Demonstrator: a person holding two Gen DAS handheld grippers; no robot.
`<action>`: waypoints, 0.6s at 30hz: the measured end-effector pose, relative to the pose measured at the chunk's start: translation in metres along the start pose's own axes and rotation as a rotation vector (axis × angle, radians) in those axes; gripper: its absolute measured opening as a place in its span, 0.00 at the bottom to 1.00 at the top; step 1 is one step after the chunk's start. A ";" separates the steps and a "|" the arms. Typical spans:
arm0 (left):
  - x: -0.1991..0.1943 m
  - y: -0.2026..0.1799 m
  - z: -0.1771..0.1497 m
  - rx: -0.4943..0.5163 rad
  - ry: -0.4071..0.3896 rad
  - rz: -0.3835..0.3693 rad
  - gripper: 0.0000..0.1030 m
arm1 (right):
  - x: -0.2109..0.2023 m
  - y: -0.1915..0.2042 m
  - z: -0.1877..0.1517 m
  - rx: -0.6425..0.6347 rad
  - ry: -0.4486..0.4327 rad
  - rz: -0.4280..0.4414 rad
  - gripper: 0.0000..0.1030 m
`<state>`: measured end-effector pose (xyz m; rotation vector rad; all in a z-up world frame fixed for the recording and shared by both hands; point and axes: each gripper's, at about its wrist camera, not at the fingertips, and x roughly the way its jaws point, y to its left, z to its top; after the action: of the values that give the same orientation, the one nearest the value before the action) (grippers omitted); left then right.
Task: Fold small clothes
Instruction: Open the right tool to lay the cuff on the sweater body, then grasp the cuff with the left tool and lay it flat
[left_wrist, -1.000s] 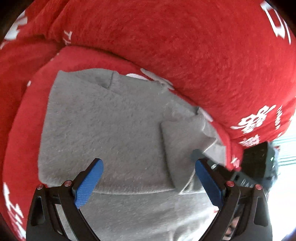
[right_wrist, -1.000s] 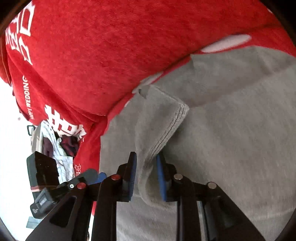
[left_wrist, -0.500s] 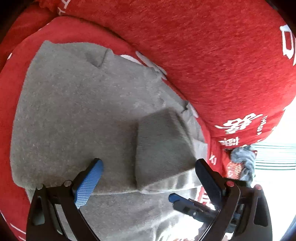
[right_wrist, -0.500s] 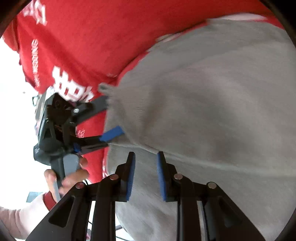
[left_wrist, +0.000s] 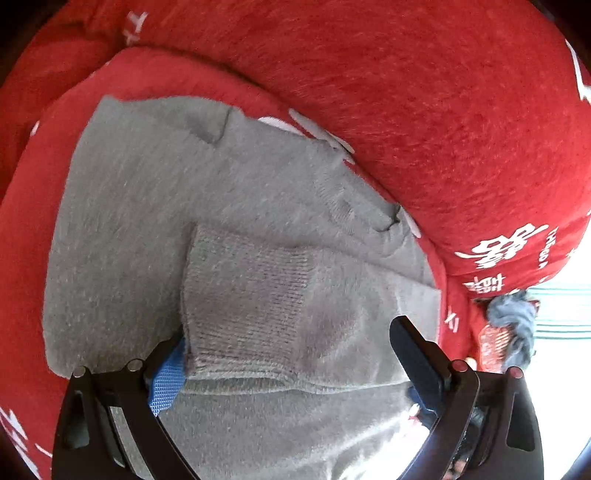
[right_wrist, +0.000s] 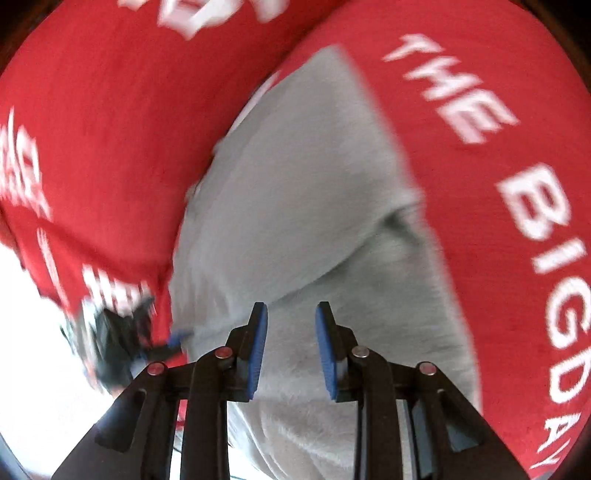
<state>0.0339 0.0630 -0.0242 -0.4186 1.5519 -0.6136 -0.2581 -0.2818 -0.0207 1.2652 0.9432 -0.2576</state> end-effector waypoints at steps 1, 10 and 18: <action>0.000 -0.003 0.001 0.012 -0.008 0.032 0.92 | 0.000 -0.003 0.003 0.031 -0.021 0.014 0.29; -0.011 -0.017 -0.002 0.087 -0.049 0.120 0.07 | -0.024 0.002 0.045 0.051 -0.146 0.041 0.06; -0.001 -0.006 -0.021 0.115 -0.029 0.207 0.08 | -0.011 -0.022 0.049 -0.067 -0.039 -0.059 0.04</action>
<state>0.0130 0.0617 -0.0199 -0.1763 1.5013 -0.5301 -0.2566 -0.3360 -0.0278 1.1683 0.9493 -0.2942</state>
